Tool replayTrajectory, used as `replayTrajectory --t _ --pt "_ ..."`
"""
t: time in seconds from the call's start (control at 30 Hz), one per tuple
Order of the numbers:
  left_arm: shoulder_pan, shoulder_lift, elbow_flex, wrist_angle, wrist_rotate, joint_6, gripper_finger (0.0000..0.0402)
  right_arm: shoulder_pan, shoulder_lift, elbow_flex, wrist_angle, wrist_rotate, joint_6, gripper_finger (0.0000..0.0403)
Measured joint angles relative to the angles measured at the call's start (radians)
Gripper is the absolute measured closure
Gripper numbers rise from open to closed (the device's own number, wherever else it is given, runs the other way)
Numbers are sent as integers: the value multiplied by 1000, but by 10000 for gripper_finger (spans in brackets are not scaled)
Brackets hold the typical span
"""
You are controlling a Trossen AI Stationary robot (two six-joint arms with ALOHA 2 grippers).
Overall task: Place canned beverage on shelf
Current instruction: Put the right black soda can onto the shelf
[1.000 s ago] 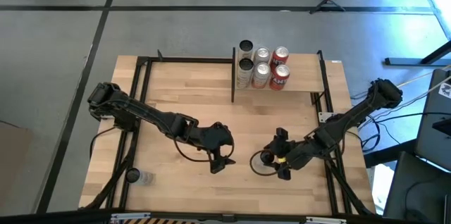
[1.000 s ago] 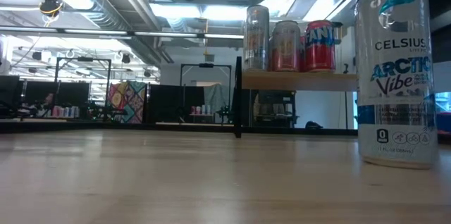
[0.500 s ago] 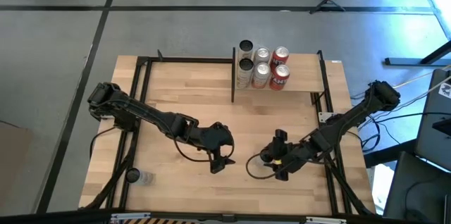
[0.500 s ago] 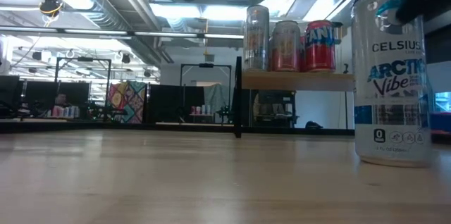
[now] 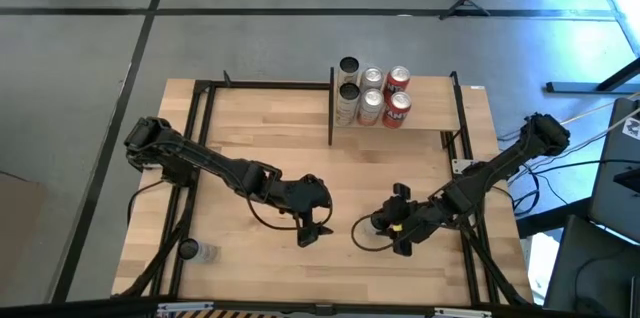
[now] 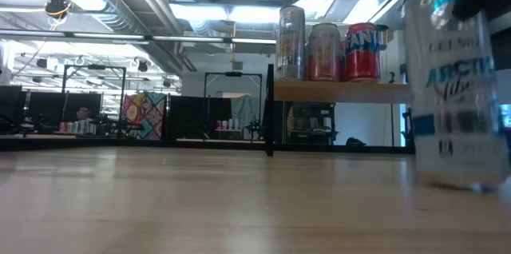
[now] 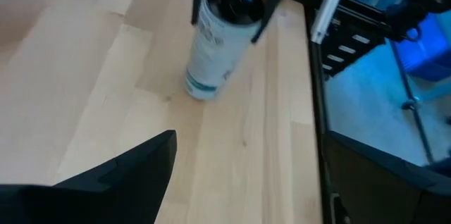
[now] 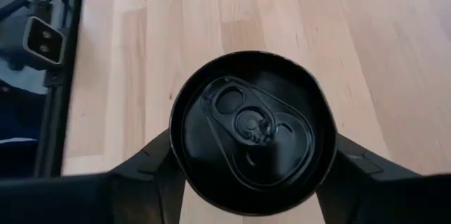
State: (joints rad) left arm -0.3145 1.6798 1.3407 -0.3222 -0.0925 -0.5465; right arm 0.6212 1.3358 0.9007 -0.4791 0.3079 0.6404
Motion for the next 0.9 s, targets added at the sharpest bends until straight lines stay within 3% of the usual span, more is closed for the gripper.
replayTrajectory --t 0.37,0.7,0.9 --pt "0 -45 0 -14 33 8 51 0 -201 17 -153 26 35 187" --pt "8 -99 0 -59 21 32 51 0 -230 275 -627 139 43 187" --pt "11 -132 0 -78 7 37 51 0 -258 392 -758 201 43 187"
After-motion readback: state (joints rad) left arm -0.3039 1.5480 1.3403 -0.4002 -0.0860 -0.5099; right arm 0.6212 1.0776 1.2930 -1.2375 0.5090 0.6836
